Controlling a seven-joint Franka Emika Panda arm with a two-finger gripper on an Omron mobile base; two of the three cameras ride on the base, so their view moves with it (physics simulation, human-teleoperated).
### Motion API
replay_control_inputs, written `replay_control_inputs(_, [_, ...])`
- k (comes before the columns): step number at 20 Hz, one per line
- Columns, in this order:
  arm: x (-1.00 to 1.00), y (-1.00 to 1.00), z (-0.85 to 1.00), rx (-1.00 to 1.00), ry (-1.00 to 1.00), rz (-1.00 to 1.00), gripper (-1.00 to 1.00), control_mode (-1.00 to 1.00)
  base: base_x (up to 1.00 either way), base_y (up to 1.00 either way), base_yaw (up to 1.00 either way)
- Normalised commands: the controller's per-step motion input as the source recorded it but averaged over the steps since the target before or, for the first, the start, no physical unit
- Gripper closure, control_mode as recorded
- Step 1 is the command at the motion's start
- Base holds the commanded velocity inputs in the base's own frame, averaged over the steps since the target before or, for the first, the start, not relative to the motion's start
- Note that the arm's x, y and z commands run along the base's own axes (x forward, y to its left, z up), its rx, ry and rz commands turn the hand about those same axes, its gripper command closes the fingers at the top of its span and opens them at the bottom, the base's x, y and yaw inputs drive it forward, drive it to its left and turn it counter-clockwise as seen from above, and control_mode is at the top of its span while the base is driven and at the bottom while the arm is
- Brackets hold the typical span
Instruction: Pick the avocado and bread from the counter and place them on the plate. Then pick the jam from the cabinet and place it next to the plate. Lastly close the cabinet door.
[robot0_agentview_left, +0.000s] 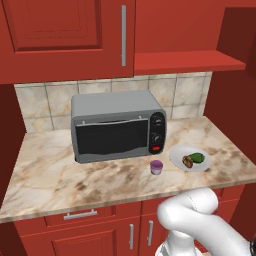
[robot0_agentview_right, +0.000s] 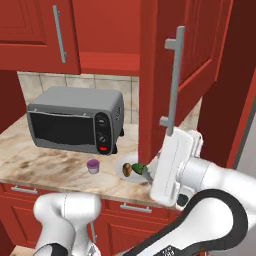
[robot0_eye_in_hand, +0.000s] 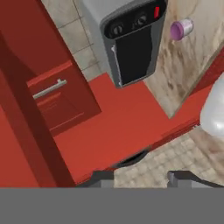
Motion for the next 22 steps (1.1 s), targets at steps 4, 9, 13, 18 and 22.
replay_control_inputs(4, [0.0,1.0,1.0,-0.52,0.09,0.0,-1.0,-1.0,0.0,0.0,0.0])
replay_control_inputs(9, [0.12,1.0,1.0,-0.53,0.16,0.0,-1.0,-1.0,0.0,0.0,0.0])
replay_control_inputs(13, [0.24,1.0,1.0,-0.52,0.18,0.0,-1.0,-1.0,0.0,0.0,0.0])
replay_control_inputs(18, [0.48,0.91,0.67,-0.36,0.07,-0.11,-1.0,-1.0,0.0,0.0,0.0])
replay_control_inputs(22, [0.95,0.78,0.03,-0.19,-0.02,-0.14,-1.0,-1.0,0.0,0.0,0.0])
